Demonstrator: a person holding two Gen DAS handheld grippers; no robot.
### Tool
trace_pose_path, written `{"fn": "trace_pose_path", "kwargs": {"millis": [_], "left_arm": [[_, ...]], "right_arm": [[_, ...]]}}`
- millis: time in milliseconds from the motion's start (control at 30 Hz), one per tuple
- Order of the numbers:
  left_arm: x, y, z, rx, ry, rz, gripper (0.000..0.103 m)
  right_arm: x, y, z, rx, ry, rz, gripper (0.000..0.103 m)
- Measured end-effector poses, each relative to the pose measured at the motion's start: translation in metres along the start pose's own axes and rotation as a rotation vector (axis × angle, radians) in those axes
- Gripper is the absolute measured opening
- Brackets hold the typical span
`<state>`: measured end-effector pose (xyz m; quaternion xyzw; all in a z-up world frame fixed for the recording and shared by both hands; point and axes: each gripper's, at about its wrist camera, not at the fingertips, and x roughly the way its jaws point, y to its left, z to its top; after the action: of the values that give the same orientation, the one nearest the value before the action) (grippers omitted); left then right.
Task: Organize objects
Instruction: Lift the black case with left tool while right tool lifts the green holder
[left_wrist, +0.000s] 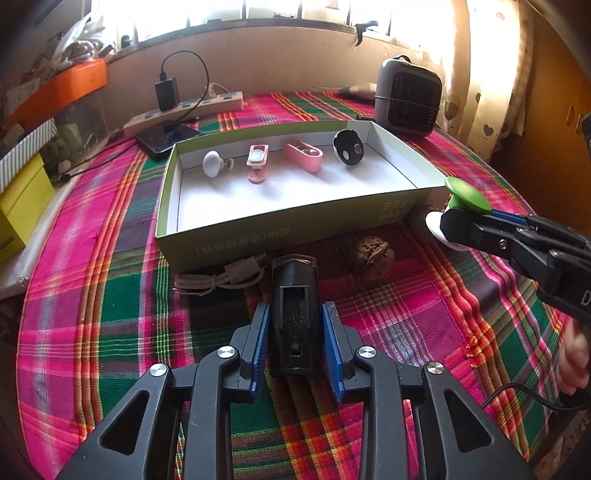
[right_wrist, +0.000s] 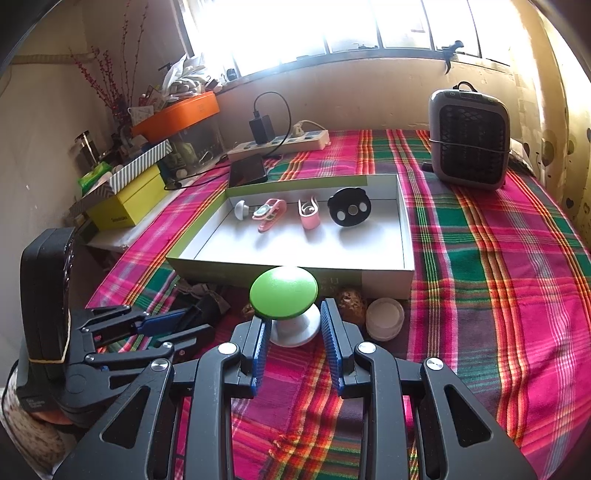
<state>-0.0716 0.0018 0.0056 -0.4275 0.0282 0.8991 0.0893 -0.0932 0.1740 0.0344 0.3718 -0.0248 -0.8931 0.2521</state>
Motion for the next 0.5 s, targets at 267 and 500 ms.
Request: {"fn": "trace_pose_path", "kwargs": {"millis": [267, 500], "left_arm": [[-0.0012, 0.0024, 0.0002, 0.002, 0.001, -0.002, 0.025], [-0.0052, 0.0037, 0.0021, 0.000, -0.007, -0.014, 0.025]], "right_arm": [[0.0000, 0.0002, -0.0003, 0.000, -0.001, 0.001, 0.029], [-0.0013, 0.0003, -0.0001, -0.001, -0.003, 0.001, 0.029]]}}
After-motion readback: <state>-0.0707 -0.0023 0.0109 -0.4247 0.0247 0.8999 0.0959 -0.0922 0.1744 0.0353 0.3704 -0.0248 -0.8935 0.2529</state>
